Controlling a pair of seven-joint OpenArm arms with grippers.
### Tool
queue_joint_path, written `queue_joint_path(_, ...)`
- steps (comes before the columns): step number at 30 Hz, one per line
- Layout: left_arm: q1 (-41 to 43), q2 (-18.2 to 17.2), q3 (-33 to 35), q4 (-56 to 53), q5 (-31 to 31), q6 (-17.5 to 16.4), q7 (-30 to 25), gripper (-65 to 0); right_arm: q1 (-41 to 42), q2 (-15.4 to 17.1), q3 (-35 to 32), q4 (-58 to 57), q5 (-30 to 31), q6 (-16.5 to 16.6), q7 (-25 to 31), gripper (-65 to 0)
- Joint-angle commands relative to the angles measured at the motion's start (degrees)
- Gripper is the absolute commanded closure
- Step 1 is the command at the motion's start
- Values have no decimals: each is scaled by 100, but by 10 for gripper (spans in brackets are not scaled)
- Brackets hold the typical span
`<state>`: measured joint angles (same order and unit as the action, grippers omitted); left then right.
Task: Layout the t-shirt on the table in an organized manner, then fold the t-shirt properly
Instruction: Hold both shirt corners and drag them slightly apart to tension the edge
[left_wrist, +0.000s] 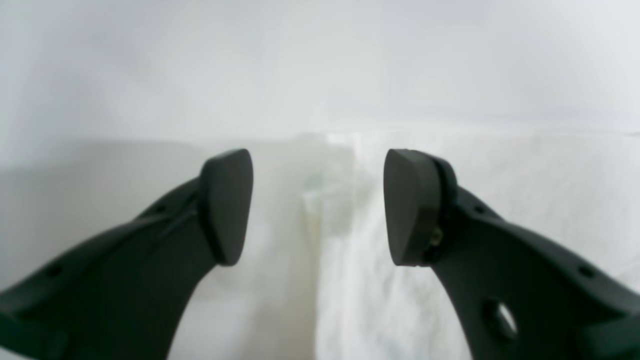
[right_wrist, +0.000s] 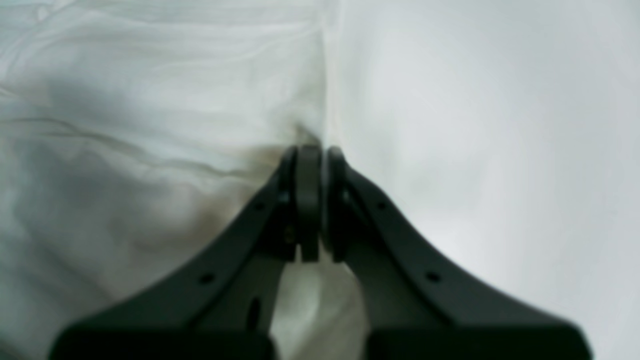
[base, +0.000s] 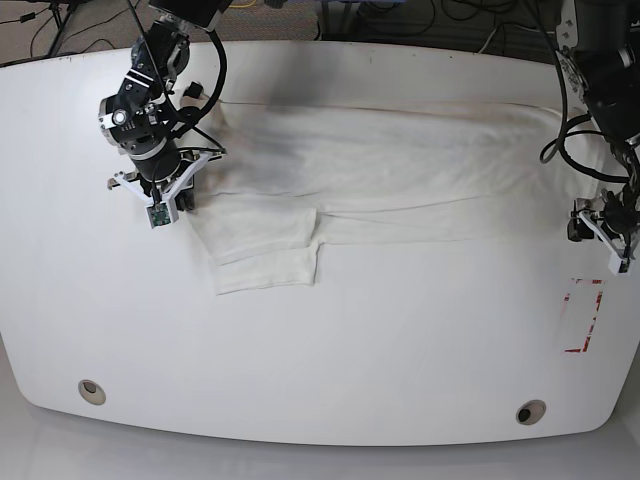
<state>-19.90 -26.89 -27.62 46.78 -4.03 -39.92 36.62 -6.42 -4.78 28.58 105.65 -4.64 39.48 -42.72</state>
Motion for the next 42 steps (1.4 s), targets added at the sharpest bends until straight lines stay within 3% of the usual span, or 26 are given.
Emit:
queue_joint_path(1,-300,-128,-3,-278,-49,-8,-229,-392,66,34,13,95,73,3,101,0)
queue_joint_path(8,-476,-242,6,-867,-49,-8,-537,-392,57,34,13,95,73,3,101,0)
queue_joint_path(26,-669,-225,472,-850,-85,-8,-352,-385,-5,16,13,95,73,3,118,0)
queue_joint_path(29,-669,-225,472,-850,-85,-8,-379,-303,-5,16,13,95,73,3,118,0)
queue_joint_path(35,-669,-225,454,-841,-85,-8,-387,-21,-13,7,13,95,73,3,118,0)
queue_joint_path(42,-678,-216,454,-736,-93,-8,-396,0,-13,7,13,95,73,3,118,0)
